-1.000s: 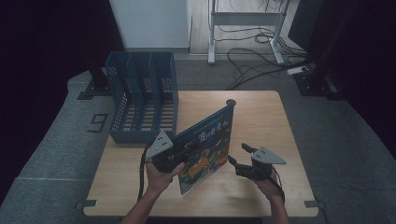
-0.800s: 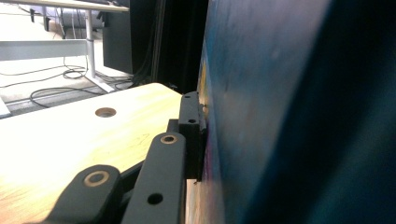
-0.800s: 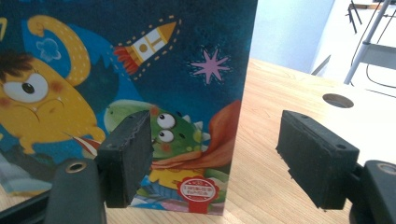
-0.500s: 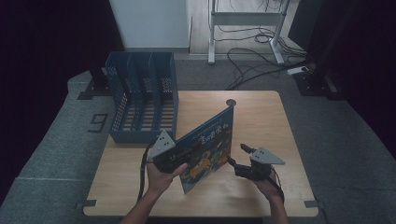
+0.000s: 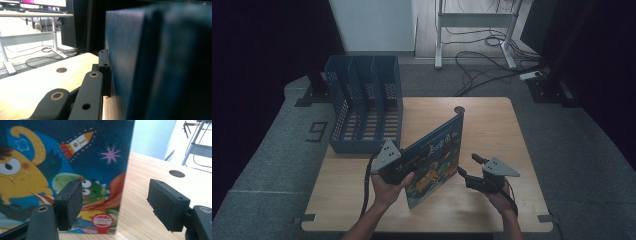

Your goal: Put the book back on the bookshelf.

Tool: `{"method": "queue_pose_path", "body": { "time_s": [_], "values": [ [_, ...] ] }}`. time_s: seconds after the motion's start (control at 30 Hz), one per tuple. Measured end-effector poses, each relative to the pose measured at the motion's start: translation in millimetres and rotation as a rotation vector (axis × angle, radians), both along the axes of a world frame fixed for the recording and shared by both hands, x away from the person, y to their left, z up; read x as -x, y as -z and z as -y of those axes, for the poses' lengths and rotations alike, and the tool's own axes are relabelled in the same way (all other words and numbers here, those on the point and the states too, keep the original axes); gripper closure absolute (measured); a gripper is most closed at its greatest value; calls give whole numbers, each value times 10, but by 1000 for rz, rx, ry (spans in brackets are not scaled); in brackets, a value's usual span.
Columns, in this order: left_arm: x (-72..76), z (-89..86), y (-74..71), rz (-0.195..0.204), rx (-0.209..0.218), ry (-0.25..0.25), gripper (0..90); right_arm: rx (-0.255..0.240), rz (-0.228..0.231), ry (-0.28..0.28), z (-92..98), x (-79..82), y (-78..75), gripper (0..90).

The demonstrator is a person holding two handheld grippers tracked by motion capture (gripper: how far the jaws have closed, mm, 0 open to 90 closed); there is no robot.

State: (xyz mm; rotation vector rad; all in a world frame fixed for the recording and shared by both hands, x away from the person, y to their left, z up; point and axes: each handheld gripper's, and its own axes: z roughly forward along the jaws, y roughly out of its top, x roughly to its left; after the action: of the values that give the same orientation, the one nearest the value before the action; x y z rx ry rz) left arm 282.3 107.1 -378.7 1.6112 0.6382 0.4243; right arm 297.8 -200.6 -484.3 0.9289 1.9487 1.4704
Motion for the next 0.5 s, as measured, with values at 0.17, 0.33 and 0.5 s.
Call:
{"method": "queue_pose_path", "body": {
  "time_s": [0.17, 0.33, 0.5],
  "values": [
    [2, -38, -59, 11, 5, 1, 820, 14, -9, 38, 8, -12, -1, 283],
    [-17, -95, -88, 0, 14, 1, 820, 9, -14, 48, 28, -17, 2, 287],
    [-17, -141, -147, 4, 19, -4, 819, 12, -20, 45, 25, -18, 8, 287]
  ]
}}
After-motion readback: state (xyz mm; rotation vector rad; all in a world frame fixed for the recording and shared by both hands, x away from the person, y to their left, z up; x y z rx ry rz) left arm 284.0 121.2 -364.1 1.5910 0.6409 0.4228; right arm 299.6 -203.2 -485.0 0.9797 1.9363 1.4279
